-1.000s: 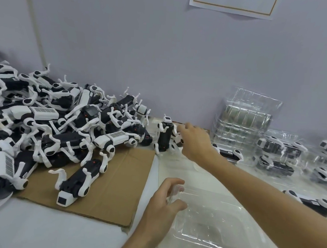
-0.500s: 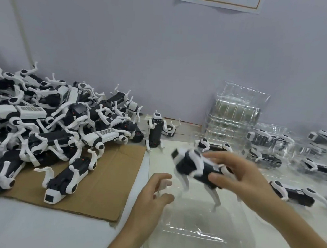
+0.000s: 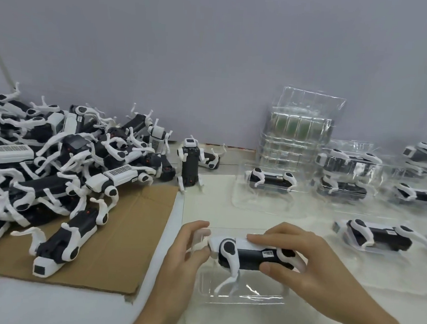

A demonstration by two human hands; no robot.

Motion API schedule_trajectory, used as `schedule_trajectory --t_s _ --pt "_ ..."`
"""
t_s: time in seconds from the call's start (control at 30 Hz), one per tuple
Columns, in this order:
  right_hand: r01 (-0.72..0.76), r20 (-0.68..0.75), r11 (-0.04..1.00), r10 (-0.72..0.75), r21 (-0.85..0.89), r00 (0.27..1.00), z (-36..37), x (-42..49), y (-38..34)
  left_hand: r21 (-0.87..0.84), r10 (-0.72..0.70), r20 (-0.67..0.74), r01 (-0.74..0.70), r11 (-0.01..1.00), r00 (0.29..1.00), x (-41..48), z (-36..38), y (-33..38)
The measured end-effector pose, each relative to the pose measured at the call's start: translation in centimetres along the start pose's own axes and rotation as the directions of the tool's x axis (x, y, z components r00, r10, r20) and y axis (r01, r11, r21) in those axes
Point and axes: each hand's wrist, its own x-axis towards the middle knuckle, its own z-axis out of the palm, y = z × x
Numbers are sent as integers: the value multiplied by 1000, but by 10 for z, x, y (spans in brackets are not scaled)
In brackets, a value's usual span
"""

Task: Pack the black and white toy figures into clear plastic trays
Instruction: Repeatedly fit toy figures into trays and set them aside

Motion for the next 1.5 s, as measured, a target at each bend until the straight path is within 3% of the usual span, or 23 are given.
schedule_trajectory --t_s 0.13,0.27,0.33,0.4,0.5,0.53,0.6,0.67,0.73,1.0,1.13,1.3,1.5 --pt "-20 21 998 22 -65 1000 2 1 1 10 22 5 -22 1000 1000 -1 0 0" --pt "-35 122 967 68 -251 990 -1 3 3 11 29 -7 -28 1000 1000 -3 -1 2" --pt "-43 123 968 76 -247 990 0 3 2 18 27 11 -27 999 1000 -3 -1 3" --pt "-41 69 974 58 -224 996 3 1 2 30 33 14 -33 999 999 -3 -2 3" --pt "-3 -133 975 -27 -221 991 7 0 2 36 35 -9 -35 999 999 -1 -4 3" --pt "-37 -183 979 0 -202 983 4 1 3 36 35 -13 -34 999 999 -1 -4 3" --pt "-219 -196 973 202 -69 960 -6 1 5 29 30 -20 -30 999 999 0 -5 4" --pt "-421 -57 906 422 36 905 -19 -1 11 7 11 -35 -11 1000 999 -1 -4 4" --pt "-510 106 857 502 71 859 -26 -3 16 -27 -20 -61 18 999 998 -1 -4 3" --pt "-468 237 864 423 187 875 -13 0 21 11 -51 -50 51 999 997 3 -14 1" --pt "-386 88 910 377 150 922 -3 4 27 26 -53 -73 55 998 996 2 -16 -1" --pt "-423 0 878 434 224 901 5 6 26 54 -57 -132 65 996 990 2 -14 1" --pt "-418 136 843 396 338 908 -1 1 21 126 -158 33 153 980 987 -2 -27 12"
